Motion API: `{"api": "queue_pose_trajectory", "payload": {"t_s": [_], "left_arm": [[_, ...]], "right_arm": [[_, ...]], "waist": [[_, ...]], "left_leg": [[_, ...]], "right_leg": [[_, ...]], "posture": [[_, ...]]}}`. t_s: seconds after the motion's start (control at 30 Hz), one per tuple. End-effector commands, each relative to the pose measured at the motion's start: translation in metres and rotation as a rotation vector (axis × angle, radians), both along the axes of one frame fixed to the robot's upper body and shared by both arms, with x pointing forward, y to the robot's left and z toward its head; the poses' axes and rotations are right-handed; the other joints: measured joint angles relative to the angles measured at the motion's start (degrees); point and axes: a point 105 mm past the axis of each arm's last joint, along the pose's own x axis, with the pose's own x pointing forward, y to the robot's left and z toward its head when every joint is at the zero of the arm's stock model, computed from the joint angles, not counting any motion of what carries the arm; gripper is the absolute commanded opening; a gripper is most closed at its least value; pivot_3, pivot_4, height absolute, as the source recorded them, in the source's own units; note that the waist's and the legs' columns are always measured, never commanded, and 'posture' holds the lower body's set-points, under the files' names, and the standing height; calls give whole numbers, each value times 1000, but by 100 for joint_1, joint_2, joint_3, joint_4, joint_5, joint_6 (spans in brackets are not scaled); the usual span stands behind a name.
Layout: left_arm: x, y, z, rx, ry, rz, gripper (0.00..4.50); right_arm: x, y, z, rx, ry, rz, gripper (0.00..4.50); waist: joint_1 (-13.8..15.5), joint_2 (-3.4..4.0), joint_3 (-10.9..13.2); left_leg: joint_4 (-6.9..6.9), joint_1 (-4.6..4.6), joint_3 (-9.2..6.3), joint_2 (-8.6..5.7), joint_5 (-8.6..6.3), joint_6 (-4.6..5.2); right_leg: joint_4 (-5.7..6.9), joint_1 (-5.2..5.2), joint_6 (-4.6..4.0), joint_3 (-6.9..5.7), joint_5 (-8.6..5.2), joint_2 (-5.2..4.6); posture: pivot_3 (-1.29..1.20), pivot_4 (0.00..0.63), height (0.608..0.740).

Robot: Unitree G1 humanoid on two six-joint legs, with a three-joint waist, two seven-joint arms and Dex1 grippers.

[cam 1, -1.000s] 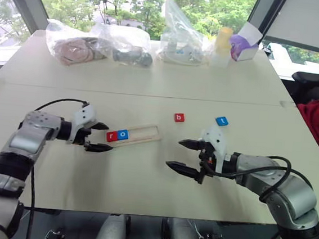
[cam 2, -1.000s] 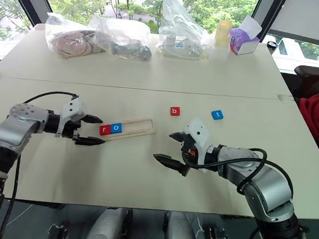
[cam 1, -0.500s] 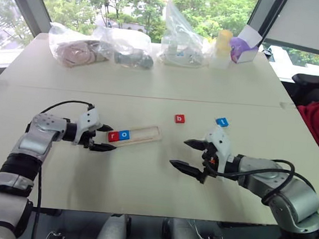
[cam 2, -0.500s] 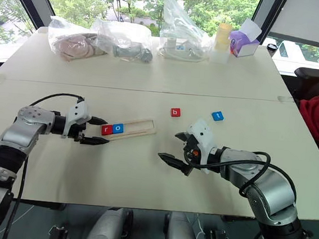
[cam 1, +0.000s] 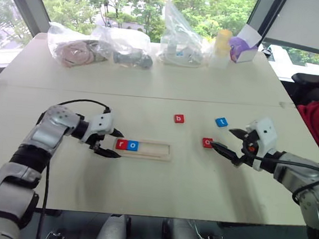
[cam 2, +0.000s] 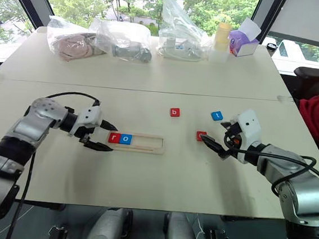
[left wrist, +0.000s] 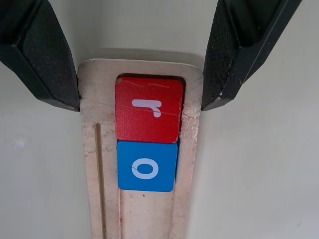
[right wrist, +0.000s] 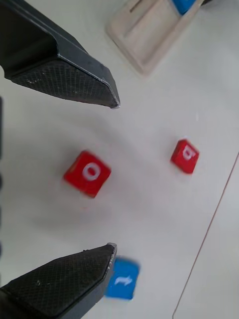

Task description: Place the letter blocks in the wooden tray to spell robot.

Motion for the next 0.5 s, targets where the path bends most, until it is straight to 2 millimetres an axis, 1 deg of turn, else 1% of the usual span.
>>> {"api": "queue_pose_trajectory", "payload": {"t_s": [0.03, 0.17, 0.23, 0.27, 0.37, 0.5], "left_arm": [[5, -3, 1, 18, -12, -18, 3144], [5, -10, -2, 1, 0, -29, 3144], [4, -10, -3, 1, 10, -32, 4191], [3, -10, -4, 3, 21, -37, 4460], [-1, -11, -4, -7, 38, -37, 4460], [2, -12, 0, -30, 13, -5, 4460]], "right_arm": [[-6, 10, 10, 14, -57, 22, 4500], [-10, 19, 3, 32, -51, 15, 4500], [-11, 22, 2, 35, -49, 14, 4500], [-10, 22, 1, 35, -48, 14, 4500], [-7, 21, 0, 26, -51, 7, 4500], [2, 21, 0, 19, -59, -13, 4500]], "waist": [[-19, 0, 0], [-21, 0, 0], [-14, 0, 0], [-12, 0, 0], [-8, 0, 0], [-10, 0, 0]], "left_leg": [[0, -1, -1, 3, 0, 0], [3, 0, 1, 2, 0, 1], [5, 1, 1, 2, 0, 1], [5, 1, 1, 2, 0, 1], [6, 0, 1, 2, 0, 1], [6, 1, 1, 2, 0, 1]], "right_leg": [[1, -3, 0, 1, 1, 4], [14, -7, 0, 5, 1, 4], [16, -7, 0, 6, 1, 4], [16, -7, 0, 6, 0, 3], [16, -7, -1, 6, 0, 3], [16, -7, -1, 7, 0, 3]], "posture": [[0, 150, 740], [0, 150, 740], [0, 150, 740], [0, 150, 740], [0, 150, 740], [0, 150, 740]]}}
